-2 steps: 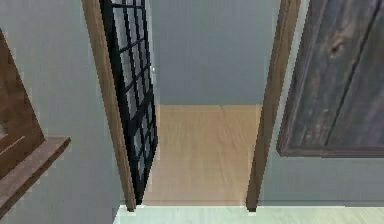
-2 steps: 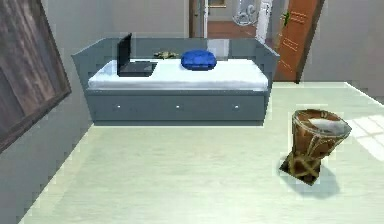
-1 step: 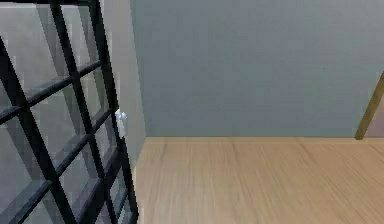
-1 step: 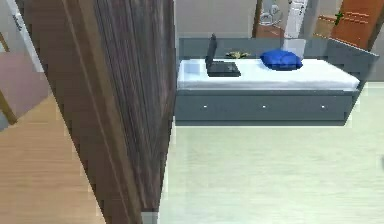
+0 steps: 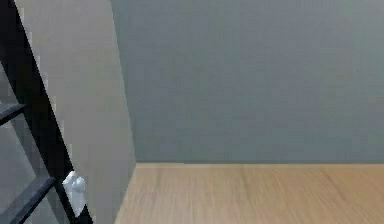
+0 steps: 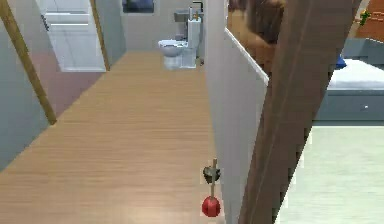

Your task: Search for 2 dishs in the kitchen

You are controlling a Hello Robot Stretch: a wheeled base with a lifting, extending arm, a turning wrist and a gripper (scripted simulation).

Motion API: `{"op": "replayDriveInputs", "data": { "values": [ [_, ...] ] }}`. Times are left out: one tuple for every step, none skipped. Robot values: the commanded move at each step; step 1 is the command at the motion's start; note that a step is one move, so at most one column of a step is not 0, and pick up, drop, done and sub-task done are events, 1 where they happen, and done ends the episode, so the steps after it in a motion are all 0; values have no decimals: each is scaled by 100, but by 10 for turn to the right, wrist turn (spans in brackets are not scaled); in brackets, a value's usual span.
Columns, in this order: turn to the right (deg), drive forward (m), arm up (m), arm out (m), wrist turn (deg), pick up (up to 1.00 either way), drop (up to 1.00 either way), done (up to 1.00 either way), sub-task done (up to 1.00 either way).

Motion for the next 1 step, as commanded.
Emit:
{"op": "replayDriveInputs", "data": {
  "values": [
    [450, 0, 0, 0, 0, 0, 0, 0, 0]
  ]
}}
